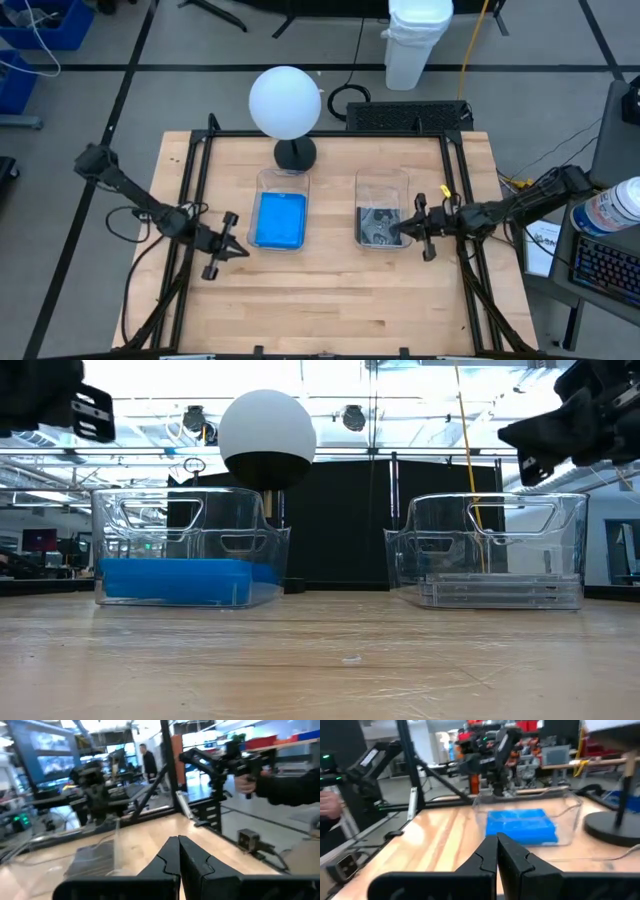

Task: Pick & place jewel cases by type
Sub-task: Return to Home Position

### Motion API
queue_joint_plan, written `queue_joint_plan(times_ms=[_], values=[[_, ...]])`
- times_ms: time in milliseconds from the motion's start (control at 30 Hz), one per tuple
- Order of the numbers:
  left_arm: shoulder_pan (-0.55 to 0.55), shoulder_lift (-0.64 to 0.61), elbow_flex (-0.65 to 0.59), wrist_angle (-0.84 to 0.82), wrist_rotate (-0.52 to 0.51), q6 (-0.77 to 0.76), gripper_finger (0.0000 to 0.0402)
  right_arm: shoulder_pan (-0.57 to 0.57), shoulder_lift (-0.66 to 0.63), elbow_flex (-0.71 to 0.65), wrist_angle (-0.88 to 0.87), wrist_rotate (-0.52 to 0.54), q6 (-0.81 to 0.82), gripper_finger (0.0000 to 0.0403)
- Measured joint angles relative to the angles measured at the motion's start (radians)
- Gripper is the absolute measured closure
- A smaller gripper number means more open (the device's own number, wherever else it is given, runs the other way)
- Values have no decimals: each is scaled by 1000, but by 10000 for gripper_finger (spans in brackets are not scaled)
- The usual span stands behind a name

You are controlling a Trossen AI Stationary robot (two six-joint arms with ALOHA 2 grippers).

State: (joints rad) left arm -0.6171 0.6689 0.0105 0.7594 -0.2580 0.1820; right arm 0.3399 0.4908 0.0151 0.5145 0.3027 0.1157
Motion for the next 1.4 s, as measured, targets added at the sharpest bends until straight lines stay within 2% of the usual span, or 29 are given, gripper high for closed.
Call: queue_joint_plan(times_ms=[267, 433, 533, 633, 733, 867, 967, 1033, 1200, 1400], values=[[84, -1, 0, -53, -99, 53, 400, 3, 33, 0, 81, -16, -37, 403], [157, -3, 0, -86, 13, -47, 399, 3, 37, 0, 182, -19, -53, 403], [141, -17, 0, -47, 46, 38, 400, 2, 28, 0, 202, -43, -48, 403], [128, -44, 0, -11, 5, 168, 400, 3, -7, 0, 175, -26, -15, 403], [148, -87, 0, -61, -10, 228, 400, 2, -65, 0, 111, 12, -41, 403], [216, -137, 0, -203, 20, 166, 400, -5, -152, 0, -13, 91, -76, 403], [258, -161, 0, -273, 83, 109, 400, -12, -199, 0, -109, 15, -110, 403], [274, -161, 0, -284, 121, 96, 400, -13, -216, 0, -117, 9, -114, 403], [296, -159, 0, -285, 120, 79, 400, -13, -224, 0, -119, 10, -133, 403], [304, -159, 0, -327, 119, 41, 400, -13, -214, 0, -203, 7, -68, 403]])
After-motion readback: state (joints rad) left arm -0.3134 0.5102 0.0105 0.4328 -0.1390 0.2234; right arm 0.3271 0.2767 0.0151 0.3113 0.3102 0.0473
